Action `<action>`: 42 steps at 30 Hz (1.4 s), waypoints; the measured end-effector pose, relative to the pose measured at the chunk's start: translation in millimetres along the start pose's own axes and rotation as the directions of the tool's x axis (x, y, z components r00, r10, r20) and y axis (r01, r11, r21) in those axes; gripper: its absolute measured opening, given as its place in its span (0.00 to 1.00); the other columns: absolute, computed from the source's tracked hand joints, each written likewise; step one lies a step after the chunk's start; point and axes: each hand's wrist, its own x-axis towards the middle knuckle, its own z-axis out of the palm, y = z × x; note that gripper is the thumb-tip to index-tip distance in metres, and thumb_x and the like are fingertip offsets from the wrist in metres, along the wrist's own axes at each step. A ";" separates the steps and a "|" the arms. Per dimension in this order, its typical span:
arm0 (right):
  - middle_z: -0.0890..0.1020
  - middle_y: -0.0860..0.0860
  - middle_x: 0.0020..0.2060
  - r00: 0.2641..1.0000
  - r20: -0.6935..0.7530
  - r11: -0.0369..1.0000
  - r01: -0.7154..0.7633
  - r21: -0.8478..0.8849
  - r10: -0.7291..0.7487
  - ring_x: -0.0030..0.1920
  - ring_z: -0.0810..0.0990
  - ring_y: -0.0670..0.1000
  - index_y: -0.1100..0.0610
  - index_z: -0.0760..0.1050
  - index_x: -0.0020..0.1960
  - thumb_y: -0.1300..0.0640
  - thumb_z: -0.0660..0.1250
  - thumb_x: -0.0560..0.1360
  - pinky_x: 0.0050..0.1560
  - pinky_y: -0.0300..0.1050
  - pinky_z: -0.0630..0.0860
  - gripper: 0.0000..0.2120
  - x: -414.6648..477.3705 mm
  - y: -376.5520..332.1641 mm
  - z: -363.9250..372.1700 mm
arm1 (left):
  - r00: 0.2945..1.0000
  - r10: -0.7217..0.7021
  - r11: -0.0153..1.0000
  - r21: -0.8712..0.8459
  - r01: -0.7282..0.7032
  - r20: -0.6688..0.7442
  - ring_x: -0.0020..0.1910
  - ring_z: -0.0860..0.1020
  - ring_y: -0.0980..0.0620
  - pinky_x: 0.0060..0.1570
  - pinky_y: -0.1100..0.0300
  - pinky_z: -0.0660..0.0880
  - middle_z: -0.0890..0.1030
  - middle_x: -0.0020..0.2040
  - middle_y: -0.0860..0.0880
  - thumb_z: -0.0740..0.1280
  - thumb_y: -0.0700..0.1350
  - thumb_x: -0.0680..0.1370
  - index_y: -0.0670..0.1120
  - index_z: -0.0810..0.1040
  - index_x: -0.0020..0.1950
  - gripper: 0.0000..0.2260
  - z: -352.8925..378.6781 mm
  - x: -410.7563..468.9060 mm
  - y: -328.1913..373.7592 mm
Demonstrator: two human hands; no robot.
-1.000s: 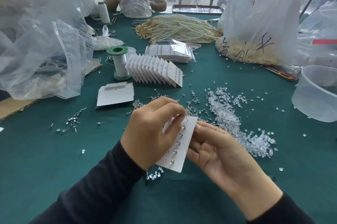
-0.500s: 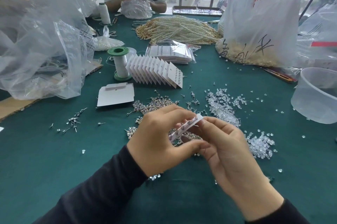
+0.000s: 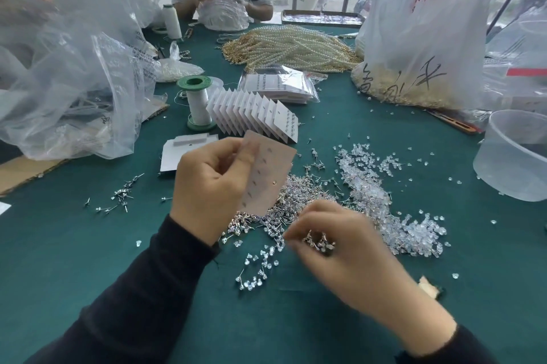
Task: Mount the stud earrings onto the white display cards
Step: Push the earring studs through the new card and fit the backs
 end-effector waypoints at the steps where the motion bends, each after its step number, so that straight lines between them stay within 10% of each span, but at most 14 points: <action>1: 0.77 0.44 0.39 0.998 0.049 0.994 0.042 -0.102 -0.037 0.40 0.74 0.42 0.52 0.81 0.42 0.61 0.70 0.71 0.42 0.31 0.68 0.04 -0.9 0.1 6.2 | 1.000 -0.019 1.000 0.012 0.019 -0.013 0.30 0.72 0.59 0.29 0.56 0.72 0.78 0.30 0.49 0.65 0.50 0.73 0.49 0.81 0.35 0.09 0.7 0.9 -1.6; 4: 0.75 0.47 0.40 0.990 0.102 0.960 0.117 -0.256 -0.093 0.42 0.72 0.47 0.53 0.81 0.42 0.58 0.70 0.70 0.45 0.36 0.67 0.02 -2.1 1.6 16.4 | 0.998 -0.058 0.998 0.018 0.058 0.000 0.30 0.70 0.53 0.27 0.55 0.69 0.75 0.31 0.38 0.64 0.50 0.73 0.42 0.78 0.36 0.12 3.7 0.5 -7.0; 12: 0.76 0.49 0.42 0.980 0.163 0.920 0.168 -0.353 -0.116 0.44 0.74 0.52 0.54 0.78 0.42 0.59 0.65 0.71 0.49 0.47 0.71 0.03 -0.7 1.4 20.4 | 0.988 -0.149 0.989 -0.015 0.150 0.045 0.27 0.70 0.56 0.30 0.60 0.68 0.75 0.26 0.53 0.63 0.49 0.70 0.46 0.79 0.34 0.09 8.7 -3.5 -10.5; 15: 0.78 0.50 0.39 0.968 -0.204 0.966 0.099 -0.237 -0.149 0.39 0.74 0.44 0.58 0.79 0.40 0.63 0.68 0.69 0.44 0.35 0.72 0.02 4.0 0.7 8.0 | 0.985 -0.156 0.987 -0.016 0.157 0.069 0.28 0.72 0.56 0.30 0.61 0.69 0.77 0.27 0.52 0.64 0.49 0.69 0.45 0.79 0.31 0.10 9.7 -5.9 -8.4; 19: 0.78 0.52 0.38 0.764 -0.614 0.979 0.133 -0.152 -0.199 0.38 0.75 0.43 0.62 0.80 0.41 0.66 0.69 0.69 0.42 0.31 0.72 0.01 11.9 -5.8 0.2 | 0.986 -0.088 0.995 0.056 0.081 0.143 0.29 0.72 0.47 0.28 0.56 0.69 0.78 0.30 0.39 0.63 0.48 0.70 0.41 0.81 0.34 0.13 14.7 -15.0 -3.8; 42: 0.78 0.49 0.37 0.819 -0.559 0.991 0.124 -0.046 -0.129 0.38 0.77 0.42 0.61 0.79 0.40 0.67 0.69 0.69 0.40 0.32 0.74 0.03 13.7 -2.6 13.4 | 0.970 0.017 0.993 0.112 -0.046 0.244 0.30 0.74 0.44 0.30 0.55 0.70 0.78 0.28 0.41 0.62 0.46 0.72 0.38 0.81 0.34 0.14 23.9 -28.0 0.8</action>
